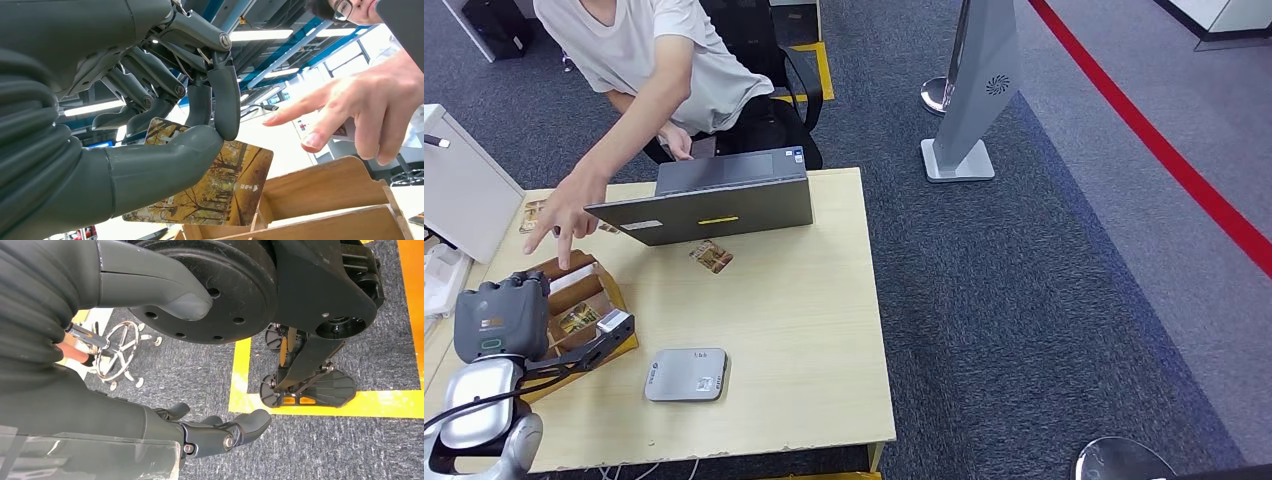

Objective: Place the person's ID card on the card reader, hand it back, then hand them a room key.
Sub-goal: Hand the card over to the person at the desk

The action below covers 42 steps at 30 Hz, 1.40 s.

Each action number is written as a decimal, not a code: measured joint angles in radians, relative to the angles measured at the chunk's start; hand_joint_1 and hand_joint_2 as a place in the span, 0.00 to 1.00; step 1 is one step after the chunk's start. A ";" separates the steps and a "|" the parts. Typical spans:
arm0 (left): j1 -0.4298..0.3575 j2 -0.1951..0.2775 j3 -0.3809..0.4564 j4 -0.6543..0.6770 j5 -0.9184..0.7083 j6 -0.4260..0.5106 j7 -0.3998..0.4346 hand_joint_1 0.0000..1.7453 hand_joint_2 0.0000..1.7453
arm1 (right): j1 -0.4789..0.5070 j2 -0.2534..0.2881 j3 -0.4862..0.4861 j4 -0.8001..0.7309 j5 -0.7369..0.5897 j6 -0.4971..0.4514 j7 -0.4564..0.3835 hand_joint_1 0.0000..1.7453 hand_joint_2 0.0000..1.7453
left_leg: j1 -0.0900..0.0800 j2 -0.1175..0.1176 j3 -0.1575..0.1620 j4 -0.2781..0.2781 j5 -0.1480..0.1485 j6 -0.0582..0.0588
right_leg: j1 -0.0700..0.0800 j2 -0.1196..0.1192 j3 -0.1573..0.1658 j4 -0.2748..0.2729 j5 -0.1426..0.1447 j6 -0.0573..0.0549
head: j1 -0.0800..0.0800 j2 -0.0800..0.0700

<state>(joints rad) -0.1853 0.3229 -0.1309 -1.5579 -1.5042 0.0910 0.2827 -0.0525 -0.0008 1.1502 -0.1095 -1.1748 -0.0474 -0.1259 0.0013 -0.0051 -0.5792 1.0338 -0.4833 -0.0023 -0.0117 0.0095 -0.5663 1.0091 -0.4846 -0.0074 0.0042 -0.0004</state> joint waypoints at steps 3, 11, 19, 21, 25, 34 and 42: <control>0.000 0.000 0.005 0.000 0.000 -0.002 0.000 1.00 1.00 | 0.000 0.000 0.000 0.000 -0.001 0.000 0.000 0.00 1.00 | 0.000 0.000 0.000 0.000 0.000 0.000 | 0.000 0.000 0.000 0.000 0.000 0.000 | 0.000 0.000; -0.001 0.000 0.011 0.000 0.000 -0.002 0.000 1.00 1.00 | 0.000 0.000 0.000 0.000 -0.001 0.000 0.000 0.00 1.00 | 0.000 0.000 0.000 0.000 0.000 0.000 | 0.000 0.000 0.000 0.000 0.000 0.000 | 0.000 0.000; -0.034 0.035 0.017 0.000 0.000 0.022 0.020 1.00 1.00 | 0.000 0.000 0.001 0.000 -0.006 0.000 0.000 0.00 1.00 | 0.000 0.000 0.000 0.000 0.000 0.000 | 0.000 0.000 0.000 0.000 0.000 0.000 | 0.000 0.000; -0.057 0.056 0.023 0.000 0.000 0.030 0.016 1.00 1.00 | 0.000 0.000 0.002 0.000 -0.005 0.000 0.002 0.00 1.00 | 0.000 0.000 0.000 0.000 0.000 0.000 | 0.001 0.000 0.000 0.000 0.000 0.000 | 0.000 0.000; -0.126 0.095 0.037 0.000 0.000 0.024 -0.002 1.00 1.00 | -0.001 0.000 0.005 0.000 -0.005 0.000 0.005 0.00 1.00 | 0.001 0.000 0.000 0.000 0.001 -0.001 | 0.001 0.000 0.000 0.000 0.000 0.000 | 0.000 0.000; -0.313 0.147 0.029 0.001 0.000 -0.055 -0.004 1.00 1.00 | -0.006 0.000 0.015 -0.005 -0.009 0.002 0.003 0.00 1.00 | 0.001 0.000 0.000 0.000 0.001 -0.001 | 0.001 0.000 -0.001 0.000 0.000 0.000 | 0.000 0.000; -0.376 0.178 0.019 0.016 0.000 -0.049 -0.008 1.00 1.00 | -0.008 0.000 0.018 -0.008 -0.011 0.002 0.003 0.00 1.00 | 0.001 0.001 -0.001 0.000 0.001 -0.001 | 0.001 0.001 -0.002 0.000 0.000 0.000 | 0.000 0.000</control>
<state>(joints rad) -0.5610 0.5010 -0.1122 -1.5416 -1.5042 0.0416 0.2749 -0.0610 -0.0008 1.1683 -0.1179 -1.1855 -0.0454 -0.1227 0.0021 -0.0044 -0.5801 1.0339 -0.4826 -0.0033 -0.0103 0.0110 -0.5679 1.0094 -0.4844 -0.0077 0.0045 -0.0003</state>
